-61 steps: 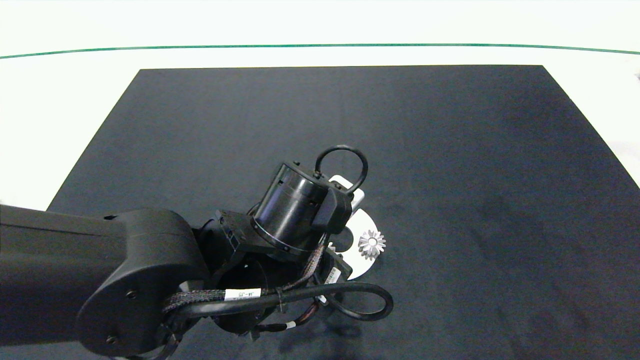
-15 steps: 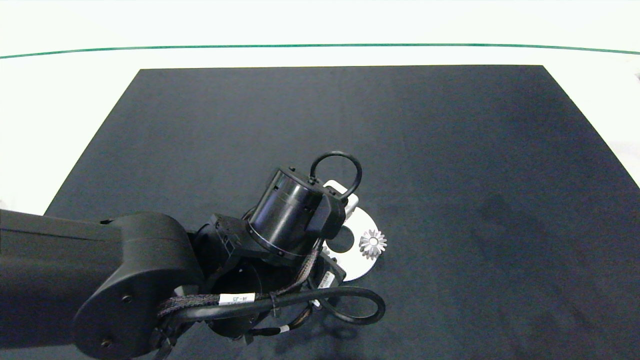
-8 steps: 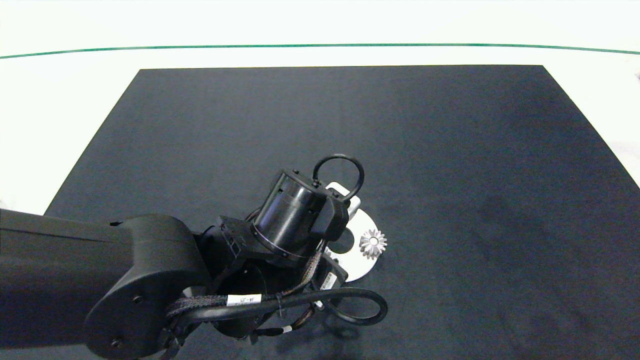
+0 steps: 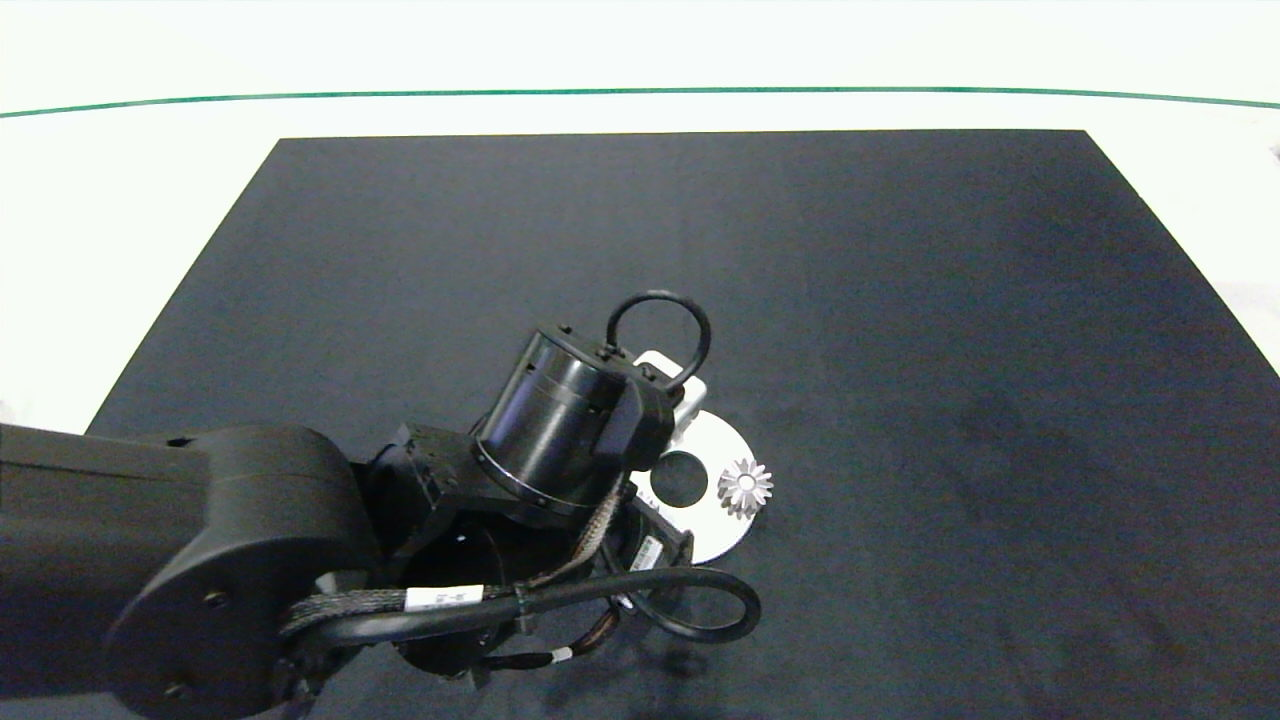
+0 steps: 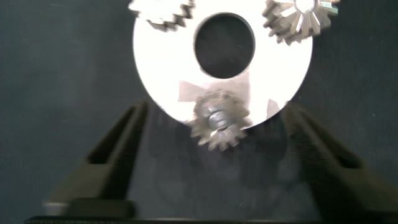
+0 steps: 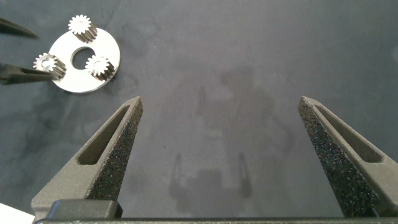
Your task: Install three planetary gears onto the carrier pins
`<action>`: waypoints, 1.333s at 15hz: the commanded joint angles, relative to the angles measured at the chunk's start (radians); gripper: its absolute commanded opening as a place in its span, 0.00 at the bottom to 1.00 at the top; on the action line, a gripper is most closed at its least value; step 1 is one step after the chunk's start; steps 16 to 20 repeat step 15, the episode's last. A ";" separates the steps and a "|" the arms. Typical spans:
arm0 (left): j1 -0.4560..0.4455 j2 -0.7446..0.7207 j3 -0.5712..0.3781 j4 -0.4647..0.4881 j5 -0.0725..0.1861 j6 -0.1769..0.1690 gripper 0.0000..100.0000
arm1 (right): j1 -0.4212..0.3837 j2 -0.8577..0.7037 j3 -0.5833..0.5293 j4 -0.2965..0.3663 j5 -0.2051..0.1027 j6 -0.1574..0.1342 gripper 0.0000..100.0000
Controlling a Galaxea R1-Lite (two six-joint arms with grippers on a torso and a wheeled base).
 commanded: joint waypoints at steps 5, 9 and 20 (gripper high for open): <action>0.371 -0.557 0.254 0.002 0.012 0.011 1.00 | -0.088 -0.193 0.163 0.007 -0.122 -0.073 1.00; 0.564 -0.887 0.326 0.074 0.012 0.059 1.00 | -0.240 -0.295 0.220 0.004 -0.258 -0.090 1.00; 0.844 -1.293 0.429 0.175 0.012 0.223 1.00 | -0.459 -0.569 0.336 0.012 -0.337 -0.170 1.00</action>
